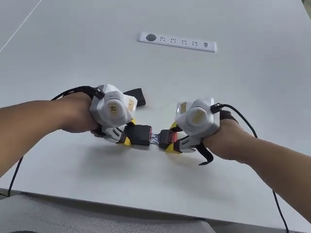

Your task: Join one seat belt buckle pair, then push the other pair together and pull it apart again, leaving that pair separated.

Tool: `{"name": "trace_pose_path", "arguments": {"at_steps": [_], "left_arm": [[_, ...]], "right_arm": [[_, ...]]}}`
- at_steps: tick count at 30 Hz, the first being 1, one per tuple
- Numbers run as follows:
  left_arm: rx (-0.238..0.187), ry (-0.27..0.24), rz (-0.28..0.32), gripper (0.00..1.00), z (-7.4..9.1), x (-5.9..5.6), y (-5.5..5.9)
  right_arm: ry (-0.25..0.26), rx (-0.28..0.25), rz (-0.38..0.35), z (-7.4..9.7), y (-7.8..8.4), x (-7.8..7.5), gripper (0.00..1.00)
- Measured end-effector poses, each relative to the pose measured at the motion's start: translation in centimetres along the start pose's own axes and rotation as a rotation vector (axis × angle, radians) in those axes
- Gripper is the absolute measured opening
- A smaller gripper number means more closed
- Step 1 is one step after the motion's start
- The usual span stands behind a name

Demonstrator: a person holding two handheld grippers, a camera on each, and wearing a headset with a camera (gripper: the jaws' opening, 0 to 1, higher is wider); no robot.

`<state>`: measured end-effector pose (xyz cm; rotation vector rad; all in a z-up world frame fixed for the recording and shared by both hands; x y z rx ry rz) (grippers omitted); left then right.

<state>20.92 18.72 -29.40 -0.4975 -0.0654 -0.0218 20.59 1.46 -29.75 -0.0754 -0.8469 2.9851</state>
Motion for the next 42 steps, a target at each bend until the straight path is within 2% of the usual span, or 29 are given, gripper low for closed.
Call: {"name": "trace_pose_path", "arguments": {"at_steps": [9,16,25,32,42], "left_arm": [[-0.018,-0.009,0.003,0.31,0.2,-0.3,0.0],[-0.026,-0.012,0.007,0.31,0.1,-0.2,0.2],[-0.017,-0.015,0.011,0.31,0.1,-0.3,0.0],[-0.014,-0.016,0.011,0.31,0.0,-0.3,0.0],[-0.022,-0.02,0.012,0.31,0.0,-0.4,0.1]], "right_arm": [[0.004,0.017,0.019,-0.7,-0.8,-0.2,0.31],[0.008,0.018,0.021,-0.7,-0.7,-0.2,0.31],[0.022,0.046,0.053,-0.6,-1.0,0.2,0.3],[0.022,0.044,0.037,-0.7,-1.1,0.1,0.31],[0.005,0.005,-0.002,-1.1,-1.7,0.1,0.31]]}}
Point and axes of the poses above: the centre of the closed fingertips' face, and the gripper's own axes: z roughly backward along the fingers, x roughly to its left, y roughly out of its underside, the point moved 9 cm from there along z, roughly backward along the fingers
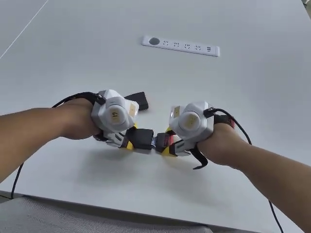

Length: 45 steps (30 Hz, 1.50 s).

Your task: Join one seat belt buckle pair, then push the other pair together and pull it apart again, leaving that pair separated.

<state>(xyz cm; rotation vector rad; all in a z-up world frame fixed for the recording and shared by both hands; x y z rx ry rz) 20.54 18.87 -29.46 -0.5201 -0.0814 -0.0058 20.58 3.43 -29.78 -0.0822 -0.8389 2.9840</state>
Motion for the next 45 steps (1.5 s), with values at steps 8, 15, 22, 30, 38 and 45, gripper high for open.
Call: {"name": "trace_pose_path", "arguments": {"at_steps": [8,15,22,30,38,45], "left_arm": [[-0.003,-0.004,-0.002,0.31,-0.06,0.0,0.12],[-0.046,-0.01,0.033,0.31,0.06,0.15,0.89],[-0.037,-0.008,0.04,0.31,0.16,0.12,0.6],[-0.041,-0.01,0.039,0.31,0.31,-0.02,0.56],[-0.035,-0.006,0.037,0.31,0.21,0.11,0.62],[-0.017,-0.007,0.049,0.32,0.18,0.06,0.38]], "right_arm": [[0.003,0.005,-0.019,-0.2,0.05,-0.23,0.31],[-0.009,-0.028,-0.003,-0.07,0.36,-0.4,0.31],[-0.002,-0.024,-0.001,-0.4,0.11,-0.35,0.31],[-0.004,-0.031,-0.008,-0.51,0.02,-0.37,0.32],[-0.004,-0.031,-0.011,-0.26,-0.05,-0.11,0.32],[-0.001,-0.026,-0.017,-0.11,-0.16,0.1,0.33]]}}
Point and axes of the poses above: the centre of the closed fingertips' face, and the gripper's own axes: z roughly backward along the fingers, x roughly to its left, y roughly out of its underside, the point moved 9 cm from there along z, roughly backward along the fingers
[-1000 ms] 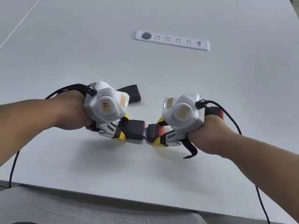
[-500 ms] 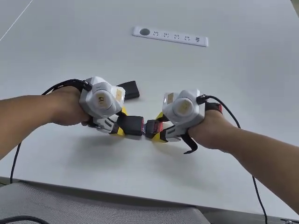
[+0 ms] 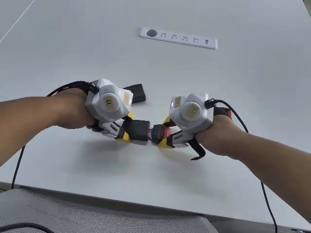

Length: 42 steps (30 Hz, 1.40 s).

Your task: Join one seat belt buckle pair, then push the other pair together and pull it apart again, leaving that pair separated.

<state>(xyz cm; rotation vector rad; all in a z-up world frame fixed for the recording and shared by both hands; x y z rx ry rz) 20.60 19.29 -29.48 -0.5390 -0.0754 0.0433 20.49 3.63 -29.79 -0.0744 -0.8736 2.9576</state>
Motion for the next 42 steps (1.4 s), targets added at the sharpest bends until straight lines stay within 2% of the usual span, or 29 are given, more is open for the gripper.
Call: {"name": "trace_pose_path", "arguments": {"at_steps": [8,12,14,17,22,25,27,32,35,37,42], "left_arm": [[0.044,-0.009,0.009,0.33,-0.1,-0.2,-0.5],[0.055,-0.014,-0.021,0.33,0.2,-0.3,-0.5],[0.053,-0.02,-0.027,0.33,0.6,-0.3,-0.7],[0.017,-0.035,-0.017,0.34,1.3,-0.2,-1.2],[-0.009,-0.059,-0.021,0.39,3.0,0.4,-1.4],[-0.044,-0.119,0.012,0.36,4.1,2.0,-1.4],[-0.048,-0.167,0.026,0.37,4.6,3.2,-1.3],[-0.05,-0.226,0.055,0.39,5.0,5.6,-1.1],[-0.046,-0.24,0.068,0.4,4.9,6.6,-1.0],[-0.031,-0.263,0.077,0.44,4.7,7.3,-0.8],[-0.009,-0.257,0.08,0.44,4.3,7.6,-0.6]], "right_arm": [[0.016,-0.005,-0.009,0.2,0.0,0.2,0.35],[0.02,-0.01,-0.016,0.3,-0.3,0.1,0.38],[0.01,-0.016,-0.015,0.5,-0.5,0.3,0.38],[0.002,-0.028,-0.009,0.9,-0.9,0.5,0.37],[0.015,-0.046,-0.004,1.8,-1.2,0.4,0.36],[0.027,-0.06,-0.009,2.6,-1.1,-0.1,0.36],[0.04,-0.063,-0.01,3.3,-1.0,-0.4,0.36],[0.072,-0.057,-0.028,4.6,0.5,-1.9,0.35],[0.093,-0.042,-0.033,5.4,1.9,-3.1,0.34],[0.106,-0.024,-0.031,5.9,3.1,-4.1,0.34],[0.125,-0.008,-0.062,7.0,5.7,-6.0,0.34]]}}
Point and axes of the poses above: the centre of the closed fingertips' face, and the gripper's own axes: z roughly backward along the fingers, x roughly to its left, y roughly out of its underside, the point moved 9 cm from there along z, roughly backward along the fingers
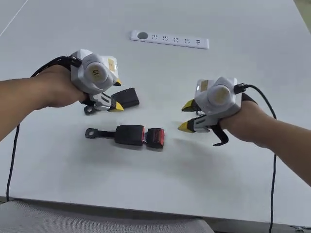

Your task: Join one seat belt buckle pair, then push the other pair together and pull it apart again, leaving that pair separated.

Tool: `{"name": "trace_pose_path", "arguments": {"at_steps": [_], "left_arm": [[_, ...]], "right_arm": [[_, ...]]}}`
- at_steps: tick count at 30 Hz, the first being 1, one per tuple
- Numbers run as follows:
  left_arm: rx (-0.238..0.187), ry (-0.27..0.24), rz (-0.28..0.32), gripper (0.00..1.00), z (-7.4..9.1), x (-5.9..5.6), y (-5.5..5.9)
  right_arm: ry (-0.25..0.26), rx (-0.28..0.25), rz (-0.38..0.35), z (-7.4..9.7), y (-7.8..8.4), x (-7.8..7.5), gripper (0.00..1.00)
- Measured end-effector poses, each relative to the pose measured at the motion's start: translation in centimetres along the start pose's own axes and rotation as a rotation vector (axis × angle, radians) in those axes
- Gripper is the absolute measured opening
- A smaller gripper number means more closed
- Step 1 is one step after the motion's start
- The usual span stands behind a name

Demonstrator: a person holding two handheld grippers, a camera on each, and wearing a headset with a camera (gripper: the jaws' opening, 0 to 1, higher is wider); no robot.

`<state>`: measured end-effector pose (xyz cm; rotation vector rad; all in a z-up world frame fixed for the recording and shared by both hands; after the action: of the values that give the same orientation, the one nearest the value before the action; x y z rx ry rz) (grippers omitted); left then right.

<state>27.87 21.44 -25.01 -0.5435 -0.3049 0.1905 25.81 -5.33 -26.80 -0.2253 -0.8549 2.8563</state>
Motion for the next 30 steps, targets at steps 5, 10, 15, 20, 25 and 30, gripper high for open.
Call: {"name": "trace_pose_path", "arguments": {"at_steps": [5,10,15,20,25,30], "left_arm": [[0.014,0.03,0.046,0.43,-0.8,0.2,0.3],[0.023,0.043,0.056,0.42,-1.5,0.5,0.2],[0.034,0.07,0.055,0.41,-2.0,0.7,0.2],[0.042,0.088,0.052,0.38,-2.5,1.4,0.4],[0.059,0.106,0.021,0.35,-3.3,1.7,0.5],[0.06,0.125,-0.006,0.34,-3.8,2.0,0.6]], "right_arm": [[0.024,0.034,-0.013,1.2,2.6,-1.3,0.34],[0.045,0.07,-0.01,2.1,4.7,-2.4,0.35],[0.044,0.085,-0.027,2.3,5.7,-2.9,0.36],[0.027,0.105,-0.042,2.0,6.8,-3.7,0.37],[0.006,0.129,-0.048,1.7,7.6,-4.1,0.36],[-0.015,0.134,-0.045,1.5,7.5,-4.2,0.36]]}}
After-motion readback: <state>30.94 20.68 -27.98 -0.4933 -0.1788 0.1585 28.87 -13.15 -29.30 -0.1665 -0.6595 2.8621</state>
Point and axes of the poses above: the centre of the closed fingertips' face, and the gripper's own axes: z roughly backward along the fingers, x roughly to its left, y roughly out of its underside, the point moved 9 cm from there along z, roughly backward along the fingers
